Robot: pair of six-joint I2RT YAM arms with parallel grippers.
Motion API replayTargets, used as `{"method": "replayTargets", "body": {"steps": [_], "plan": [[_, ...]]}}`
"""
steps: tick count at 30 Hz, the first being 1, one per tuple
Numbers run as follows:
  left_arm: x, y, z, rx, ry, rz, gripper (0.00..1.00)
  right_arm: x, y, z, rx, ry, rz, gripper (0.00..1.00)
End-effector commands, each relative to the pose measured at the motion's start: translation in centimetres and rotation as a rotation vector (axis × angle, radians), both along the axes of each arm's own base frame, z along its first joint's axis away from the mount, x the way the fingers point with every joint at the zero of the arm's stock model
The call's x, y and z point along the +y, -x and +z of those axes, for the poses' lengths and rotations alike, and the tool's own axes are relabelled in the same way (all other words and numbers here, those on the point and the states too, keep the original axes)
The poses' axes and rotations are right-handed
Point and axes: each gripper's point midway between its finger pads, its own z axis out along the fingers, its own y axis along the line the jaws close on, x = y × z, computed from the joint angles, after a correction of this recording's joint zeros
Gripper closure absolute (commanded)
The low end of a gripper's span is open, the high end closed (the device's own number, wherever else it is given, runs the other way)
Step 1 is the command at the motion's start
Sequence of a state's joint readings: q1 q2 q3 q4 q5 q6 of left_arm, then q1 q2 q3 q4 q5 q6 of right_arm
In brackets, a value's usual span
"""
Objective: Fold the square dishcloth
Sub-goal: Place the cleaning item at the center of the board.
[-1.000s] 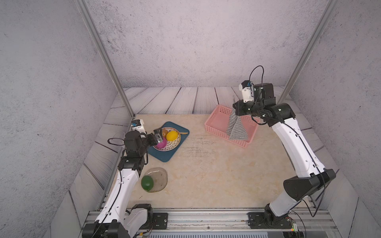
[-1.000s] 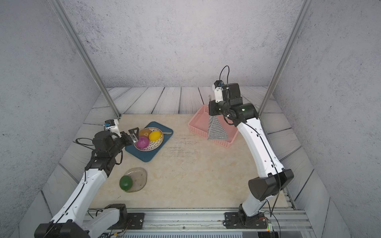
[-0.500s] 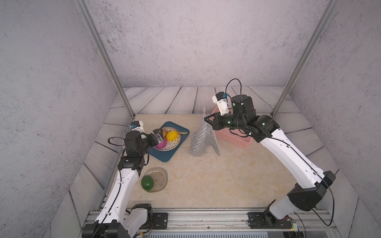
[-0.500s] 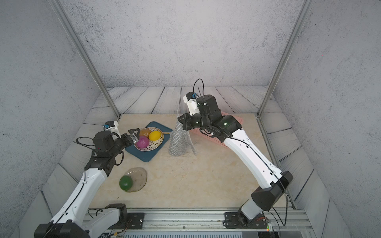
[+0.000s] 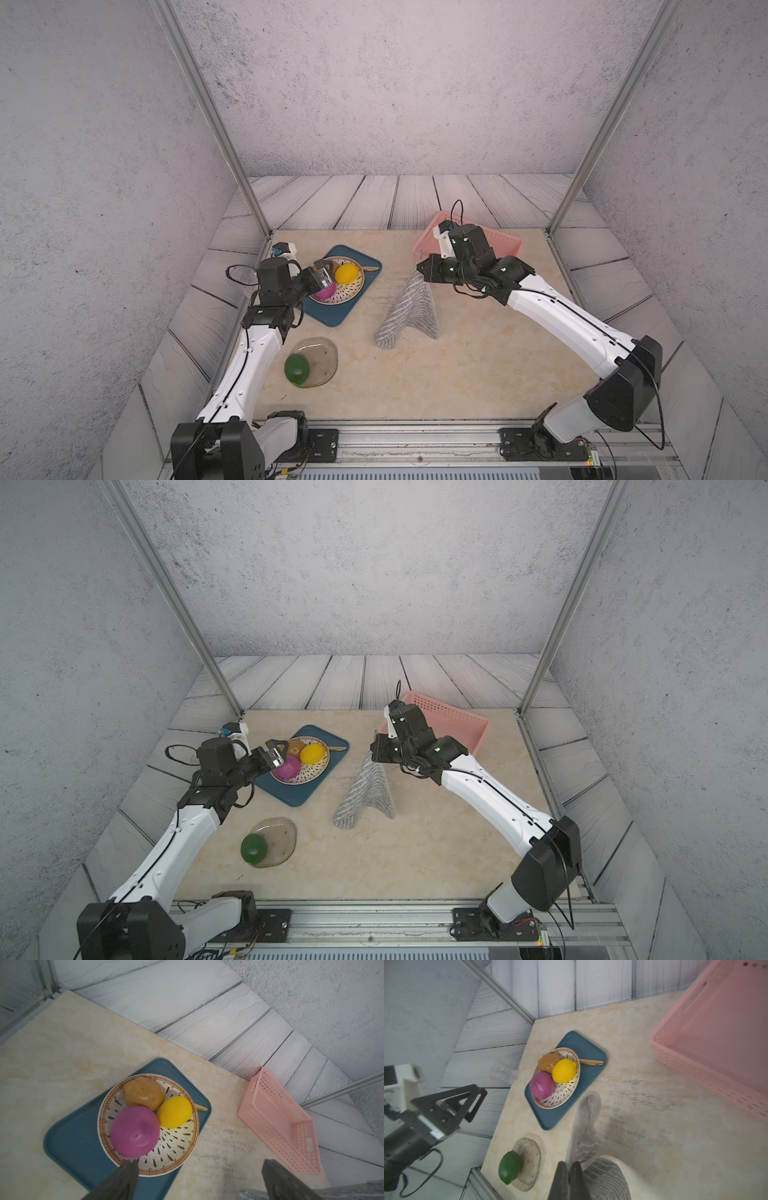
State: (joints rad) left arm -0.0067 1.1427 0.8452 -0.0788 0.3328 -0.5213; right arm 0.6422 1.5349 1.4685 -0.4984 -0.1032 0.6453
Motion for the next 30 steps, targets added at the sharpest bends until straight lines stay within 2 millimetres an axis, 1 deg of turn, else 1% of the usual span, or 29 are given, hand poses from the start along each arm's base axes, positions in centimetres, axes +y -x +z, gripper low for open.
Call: {"method": "replayTargets", "body": {"steps": [1, 3, 5, 7, 10, 12, 16, 19, 25, 26, 30], "plan": [[-1.9, -0.4, 0.6, -0.013, 0.024, -0.078, 0.00, -4.3, -3.3, -3.0, 0.041, 0.072, -0.158, 1.00], [-3.0, -0.4, 0.1, -0.003, 0.020, -0.111, 0.00, -6.4, -4.8, -4.7, 0.092, 0.085, -0.200, 1.00], [-4.2, -0.4, -0.5, 0.013, 0.009, -0.147, 0.00, -8.1, -5.9, -6.3, 0.157, 0.083, -0.220, 1.00], [-5.7, -0.4, -1.6, 0.042, -0.011, -0.186, 0.00, -9.3, -6.5, -7.7, 0.207, 0.081, -0.234, 1.00], [-8.3, -0.2, -3.3, 0.092, -0.040, -0.255, 0.07, -10.3, -6.7, -9.5, 0.248, 0.098, -0.241, 1.00], [-10.3, 0.1, -4.6, 0.127, -0.051, -0.304, 0.12, -10.6, -6.4, -10.5, 0.262, 0.119, -0.239, 1.00], [-13.9, 0.6, -7.1, 0.187, -0.087, -0.381, 0.16, -11.3, -5.2, -12.6, 0.292, 0.165, -0.235, 1.00], [-16.4, 0.9, -8.4, 0.223, -0.108, -0.438, 0.20, -12.3, -4.1, -14.1, 0.310, 0.210, -0.243, 1.00], [-19.9, 0.1, -10.3, 0.268, -0.154, -0.518, 0.27, -13.7, -2.1, -16.4, 0.334, 0.265, -0.252, 1.00], [-20.6, -0.1, -11.0, 0.285, -0.166, -0.541, 0.28, -13.8, -1.8, -16.9, 0.337, 0.273, -0.251, 1.00], [-23.1, -0.3, -12.6, 0.332, -0.160, -0.624, 0.31, -14.0, -1.4, -17.6, 0.337, 0.278, -0.242, 1.00]]}}
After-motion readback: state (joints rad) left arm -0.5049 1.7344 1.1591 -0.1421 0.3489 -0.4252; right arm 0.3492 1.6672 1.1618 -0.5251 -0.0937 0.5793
